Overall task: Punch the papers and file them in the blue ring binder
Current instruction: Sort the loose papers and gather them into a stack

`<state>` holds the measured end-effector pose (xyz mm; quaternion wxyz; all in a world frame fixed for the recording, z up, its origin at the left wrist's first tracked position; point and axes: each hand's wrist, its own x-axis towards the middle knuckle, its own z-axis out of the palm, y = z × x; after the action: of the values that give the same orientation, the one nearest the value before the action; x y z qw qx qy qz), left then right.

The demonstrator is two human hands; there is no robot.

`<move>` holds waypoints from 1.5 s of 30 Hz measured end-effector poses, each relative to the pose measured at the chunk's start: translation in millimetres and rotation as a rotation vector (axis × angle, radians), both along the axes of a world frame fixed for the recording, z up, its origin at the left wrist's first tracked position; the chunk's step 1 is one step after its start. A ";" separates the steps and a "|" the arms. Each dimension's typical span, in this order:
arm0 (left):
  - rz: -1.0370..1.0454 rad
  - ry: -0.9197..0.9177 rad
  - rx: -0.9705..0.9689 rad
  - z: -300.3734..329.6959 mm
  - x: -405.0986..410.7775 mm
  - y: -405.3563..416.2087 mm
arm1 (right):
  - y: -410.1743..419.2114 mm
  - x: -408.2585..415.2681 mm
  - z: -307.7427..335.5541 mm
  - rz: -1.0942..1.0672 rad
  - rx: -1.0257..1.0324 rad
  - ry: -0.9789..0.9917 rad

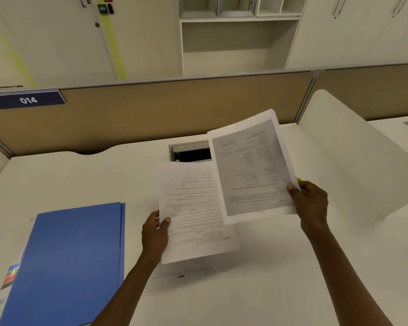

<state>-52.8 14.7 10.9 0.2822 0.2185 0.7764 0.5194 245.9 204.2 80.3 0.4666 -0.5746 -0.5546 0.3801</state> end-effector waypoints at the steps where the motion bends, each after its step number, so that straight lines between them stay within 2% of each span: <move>1: 0.001 -0.005 0.019 2.3 -0.5 1.1 | -5.1 -7.4 3.0 0.034 -0.033 0.040; 6: -0.063 -0.066 0.151 19.0 6.2 8.7 | -34.9 -47.9 -1.2 0.167 -0.232 0.034; 11: -0.083 -0.109 0.229 31.1 14.3 15.8 | -55.8 -68.1 -15.0 0.243 -0.296 0.050; 14: -0.061 -0.149 0.247 34.3 14.3 16.8 | -65.8 -72.1 -15.4 0.282 -0.277 0.108; 21: 0.040 -0.323 0.282 47.3 19.7 17.8 | -74.5 -84.1 -20.3 0.282 -0.119 0.075; 24: -0.053 -0.244 0.312 50.5 13.0 17.6 | -75.3 -88.3 -22.1 0.305 -0.112 0.116; 30: -0.088 -0.131 0.327 48.8 -4.2 10.8 | -70.7 -94.7 -27.4 0.399 -0.151 0.083; 33: -0.054 -0.070 0.311 44.8 -20.0 4.1 | -66.8 -99.5 -38.4 0.293 -0.195 0.037; 35: -0.013 -0.055 0.302 39.8 -32.1 -1.8 | -65.4 -99.5 -54.2 0.225 -0.225 -0.078; 37: 0.034 -0.034 0.279 34.4 -43.7 -9.6 | -69.4 -98.5 -74.9 0.271 -0.199 -0.388; 40: 0.105 0.009 0.245 27.7 -59.5 -19.1 | -87.0 -102.6 -98.5 0.462 -0.158 -0.766; 45: 0.174 0.012 0.261 26.8 -72.2 -23.7 | -116.1 -122.2 -121.0 0.841 0.024 -1.078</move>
<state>-125.1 -9.0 37.8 0.2009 0.1882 0.7200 0.6370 123.6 88.1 -40.6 -0.0556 -0.4140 -0.8898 0.1838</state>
